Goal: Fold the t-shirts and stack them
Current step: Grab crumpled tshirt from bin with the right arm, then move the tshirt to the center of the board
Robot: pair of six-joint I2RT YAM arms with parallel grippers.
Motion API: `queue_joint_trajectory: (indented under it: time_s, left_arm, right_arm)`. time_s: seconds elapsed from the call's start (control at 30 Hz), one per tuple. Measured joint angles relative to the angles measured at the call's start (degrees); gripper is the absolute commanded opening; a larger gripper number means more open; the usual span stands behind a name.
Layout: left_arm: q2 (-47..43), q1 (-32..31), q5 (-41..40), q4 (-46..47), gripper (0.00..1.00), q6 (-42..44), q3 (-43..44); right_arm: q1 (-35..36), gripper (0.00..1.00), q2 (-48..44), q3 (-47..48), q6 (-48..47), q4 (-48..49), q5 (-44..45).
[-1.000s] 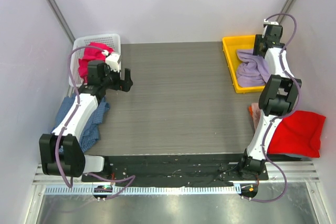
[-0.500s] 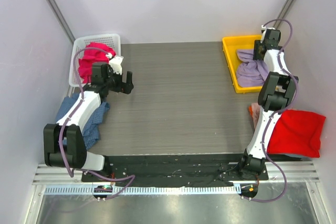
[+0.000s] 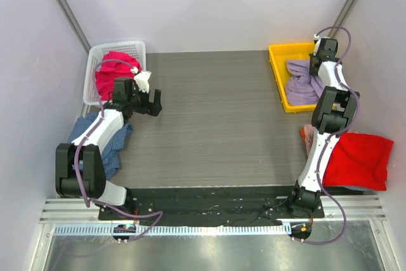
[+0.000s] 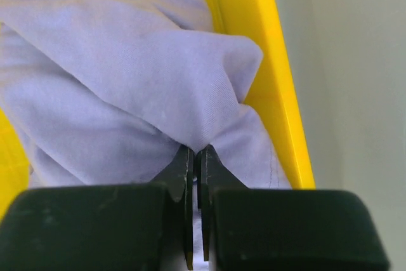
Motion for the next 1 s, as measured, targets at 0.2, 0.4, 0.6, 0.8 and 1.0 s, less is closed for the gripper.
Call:
queue_joint_trajectory:
  time_s: [0.2,0.4,0.6,0.8,1.0]
  left_arm:
    - [0.00,0.00,0.00,-0.07,1.00,0.00,0.07]
    - [0.00,0.00,0.00,-0.07,1.00,-0.11,0.52]
    - [-0.02,0.00,-0.09,-0.07,1.00,-0.13,1.20]
    - [-1.25,0.00,-1.29,-0.07,1.00,-0.11,1.20]
    - [-4.20,0.00,-1.88,-0.02,1.00,-0.13,1.25]
  right_arm:
    - [0.02,0.01,-1.84,-2.60,0.81,-2.23,-3.52]
    - [1.90,0.01,-12.24,-3.13,1.90,-9.90,-8.92]
    - [9.68,0.01,-26.80,4.57,1.57,-15.65,-12.11]
    - [21.20,0.01,-37.18,10.19,0.09,-18.97,-16.17]
    - [29.09,0.01,-39.30,8.96,-0.35,-22.36,-20.63]
